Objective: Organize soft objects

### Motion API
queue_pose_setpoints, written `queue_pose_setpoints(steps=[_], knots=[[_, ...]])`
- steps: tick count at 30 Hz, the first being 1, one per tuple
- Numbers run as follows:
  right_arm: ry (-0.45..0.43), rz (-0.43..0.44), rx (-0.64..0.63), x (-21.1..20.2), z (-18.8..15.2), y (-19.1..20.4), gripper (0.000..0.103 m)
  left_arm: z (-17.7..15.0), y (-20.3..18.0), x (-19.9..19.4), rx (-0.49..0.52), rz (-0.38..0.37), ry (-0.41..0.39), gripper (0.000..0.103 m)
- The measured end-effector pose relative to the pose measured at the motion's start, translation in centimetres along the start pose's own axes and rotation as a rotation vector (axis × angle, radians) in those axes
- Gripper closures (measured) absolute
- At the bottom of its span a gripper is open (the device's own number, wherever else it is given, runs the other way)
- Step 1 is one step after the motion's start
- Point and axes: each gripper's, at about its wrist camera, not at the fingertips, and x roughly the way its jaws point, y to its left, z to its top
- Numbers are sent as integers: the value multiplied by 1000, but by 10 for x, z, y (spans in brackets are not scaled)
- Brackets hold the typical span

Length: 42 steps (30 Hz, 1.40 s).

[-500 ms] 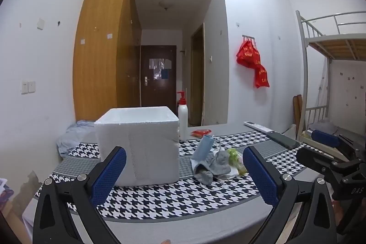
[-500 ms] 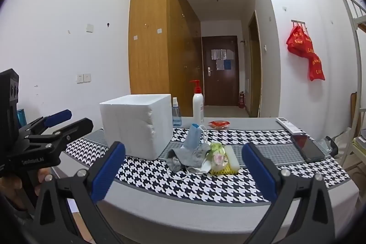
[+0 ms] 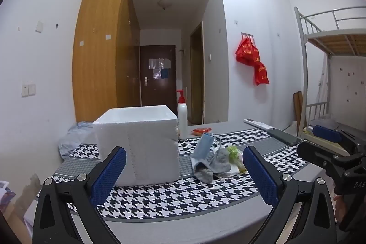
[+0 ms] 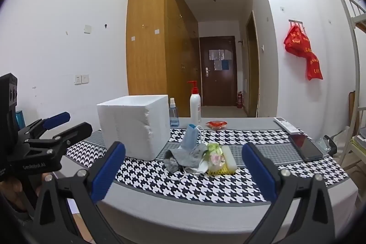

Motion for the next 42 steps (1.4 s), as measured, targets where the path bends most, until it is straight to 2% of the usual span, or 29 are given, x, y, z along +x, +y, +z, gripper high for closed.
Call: queue_pose_setpoints(steps=[14,28,42], knots=[[4,-4,5,3,-2,-2,0,0,8,1,-48,17,0,1],[8,-17,2,3,-2,-3,0,0,7,0,-49,-3,7,1],[11,-18,1,2,-2,-4,0,0,7,4,-37,26,2,1]])
